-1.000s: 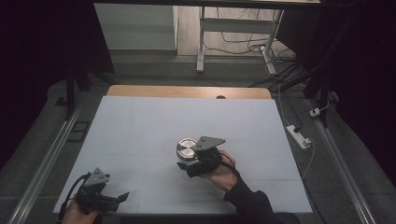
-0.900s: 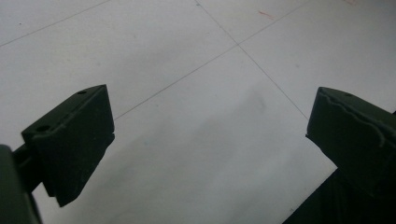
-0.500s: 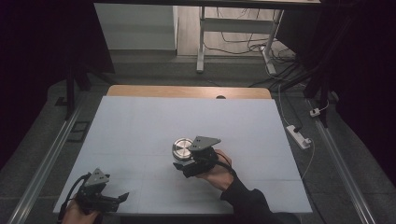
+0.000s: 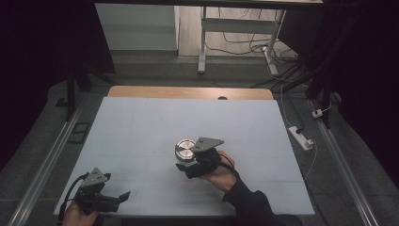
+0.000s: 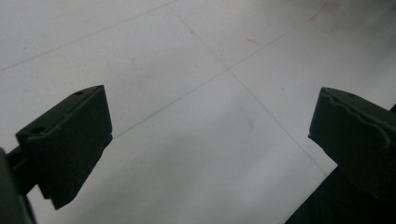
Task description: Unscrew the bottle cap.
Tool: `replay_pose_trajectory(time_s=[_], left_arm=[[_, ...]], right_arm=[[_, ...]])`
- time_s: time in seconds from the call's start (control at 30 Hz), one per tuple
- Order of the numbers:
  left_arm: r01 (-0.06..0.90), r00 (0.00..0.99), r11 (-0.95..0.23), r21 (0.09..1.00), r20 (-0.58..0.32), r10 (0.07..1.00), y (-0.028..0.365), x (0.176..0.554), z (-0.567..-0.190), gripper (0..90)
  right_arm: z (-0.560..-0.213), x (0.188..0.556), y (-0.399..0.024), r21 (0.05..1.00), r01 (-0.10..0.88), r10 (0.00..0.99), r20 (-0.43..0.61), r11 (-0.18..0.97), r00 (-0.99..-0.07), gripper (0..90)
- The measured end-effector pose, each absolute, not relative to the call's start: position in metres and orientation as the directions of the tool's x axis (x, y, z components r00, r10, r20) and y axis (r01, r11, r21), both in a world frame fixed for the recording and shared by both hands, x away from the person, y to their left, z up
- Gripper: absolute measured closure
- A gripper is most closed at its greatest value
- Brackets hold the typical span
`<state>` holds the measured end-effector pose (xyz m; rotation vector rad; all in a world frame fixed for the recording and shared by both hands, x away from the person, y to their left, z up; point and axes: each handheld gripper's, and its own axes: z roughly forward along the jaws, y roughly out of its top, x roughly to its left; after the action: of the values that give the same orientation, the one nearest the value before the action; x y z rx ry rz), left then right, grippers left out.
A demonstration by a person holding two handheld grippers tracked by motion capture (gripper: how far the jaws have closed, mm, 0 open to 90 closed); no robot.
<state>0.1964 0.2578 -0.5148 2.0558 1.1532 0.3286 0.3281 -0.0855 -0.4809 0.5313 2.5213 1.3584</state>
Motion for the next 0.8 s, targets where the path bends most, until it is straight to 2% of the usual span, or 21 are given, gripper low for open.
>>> replay_pose_trajectory(time_s=[0.37,0.8], left_arm=[[0.582,0.597,-0.319,0.748,-0.127,0.792,0.252,0.206,-0.504,0.0],[0.466,0.703,-0.377,0.8,-0.076,0.707,0.233,0.234,-0.486,0.0]], right_arm=[[-0.479,0.328,-0.089,0.841,0.203,0.42,-0.032,0.502,-0.907,14.7],[-0.476,0.326,-0.09,0.844,0.193,0.404,-0.03,0.5,-0.914,14.7]])
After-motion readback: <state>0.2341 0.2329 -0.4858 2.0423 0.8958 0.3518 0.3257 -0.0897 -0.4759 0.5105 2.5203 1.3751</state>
